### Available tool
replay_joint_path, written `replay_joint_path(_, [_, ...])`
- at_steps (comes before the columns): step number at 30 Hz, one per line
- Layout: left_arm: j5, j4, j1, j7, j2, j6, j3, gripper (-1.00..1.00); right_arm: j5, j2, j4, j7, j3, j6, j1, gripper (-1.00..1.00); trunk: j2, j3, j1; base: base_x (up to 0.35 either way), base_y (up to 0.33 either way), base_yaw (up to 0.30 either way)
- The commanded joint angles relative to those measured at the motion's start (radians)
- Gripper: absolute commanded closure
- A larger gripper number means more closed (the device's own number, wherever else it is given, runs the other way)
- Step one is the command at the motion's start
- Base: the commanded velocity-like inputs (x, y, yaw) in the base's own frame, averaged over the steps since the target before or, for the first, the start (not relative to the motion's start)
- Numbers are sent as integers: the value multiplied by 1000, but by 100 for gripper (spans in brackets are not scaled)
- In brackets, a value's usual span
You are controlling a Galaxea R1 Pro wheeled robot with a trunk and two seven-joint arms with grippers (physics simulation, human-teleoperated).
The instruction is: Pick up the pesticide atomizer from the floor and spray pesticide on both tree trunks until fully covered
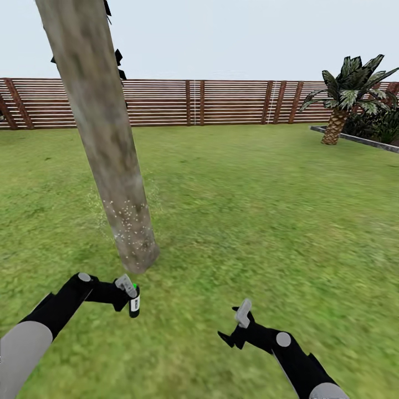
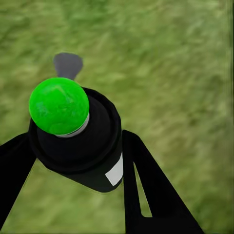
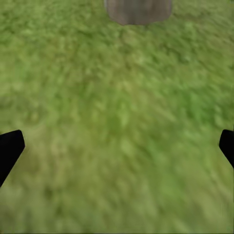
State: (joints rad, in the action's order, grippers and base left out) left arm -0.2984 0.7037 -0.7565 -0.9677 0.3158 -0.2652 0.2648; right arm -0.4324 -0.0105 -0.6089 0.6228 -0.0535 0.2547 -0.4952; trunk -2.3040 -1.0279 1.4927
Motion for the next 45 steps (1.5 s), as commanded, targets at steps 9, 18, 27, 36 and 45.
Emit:
replay_joint_path(9, [1, -6, 0, -3, -2, 0, 150, 100, -3, 9, -29, 176, -3, 1, 0, 100, 0, 0, 0, 0, 0, 0])
replay_joint_path(18, [1, -11, 0, -3, -42, 1, 236, 100, -2, 38, -101, 200, -140, 1, 0, 100, 0, 0, 0, 0, 0, 0])
replay_joint_path(27, [1, -13, 1, -3, -115, 3, 373, 100, -2, 78, -120, 199, -150, 1, 0, 100, 0, 0, 0, 0, 0, 0])
replay_joint_path(36, [4, -13, 2, -3, -150, 6, 463, 100, -2, 78, -121, 199, -149, 3, 0, 100, 0, 0, 0, 0, 0, 0])
replay_joint_path(45, [5, -27, 2, -5, -191, 69, 472, 100, -2, 78, -121, 199, -149, 2, 0, 100, 0, 0, 0, 0, 0, 0])
